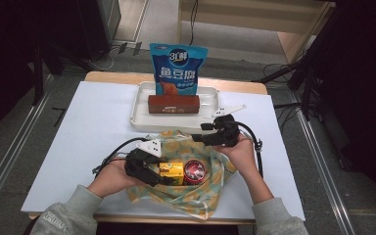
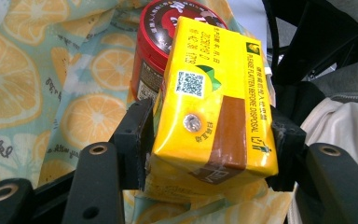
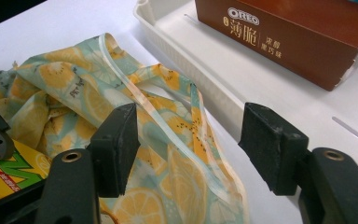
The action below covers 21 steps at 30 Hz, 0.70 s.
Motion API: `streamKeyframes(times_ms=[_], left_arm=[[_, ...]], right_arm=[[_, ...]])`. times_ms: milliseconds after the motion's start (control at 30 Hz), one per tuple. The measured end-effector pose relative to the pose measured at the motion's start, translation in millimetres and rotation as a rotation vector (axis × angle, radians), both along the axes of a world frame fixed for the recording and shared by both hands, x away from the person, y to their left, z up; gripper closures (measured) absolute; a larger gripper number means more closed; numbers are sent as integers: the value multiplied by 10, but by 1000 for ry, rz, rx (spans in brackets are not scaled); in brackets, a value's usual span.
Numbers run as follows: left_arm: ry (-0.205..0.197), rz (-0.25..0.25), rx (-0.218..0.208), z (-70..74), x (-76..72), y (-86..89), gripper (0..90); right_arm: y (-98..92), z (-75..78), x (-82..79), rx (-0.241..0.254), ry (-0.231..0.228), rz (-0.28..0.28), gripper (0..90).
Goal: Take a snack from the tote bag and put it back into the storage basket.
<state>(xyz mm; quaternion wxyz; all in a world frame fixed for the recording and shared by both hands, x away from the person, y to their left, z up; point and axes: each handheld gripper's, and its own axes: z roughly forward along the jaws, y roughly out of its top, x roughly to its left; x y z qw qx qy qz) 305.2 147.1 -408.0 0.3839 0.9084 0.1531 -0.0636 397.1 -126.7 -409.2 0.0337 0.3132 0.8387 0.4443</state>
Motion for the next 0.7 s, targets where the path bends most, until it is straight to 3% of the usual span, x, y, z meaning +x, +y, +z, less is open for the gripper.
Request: streamKeyframes(times_ms=[467,700], left_arm=[[1,49,7,59,15,2,501],[18,86,-22,127,44,45,506]], right_arm=[[-64,12,-61,9,-8,-3,378],[-90,12,-102,9,-4,-4,378]])
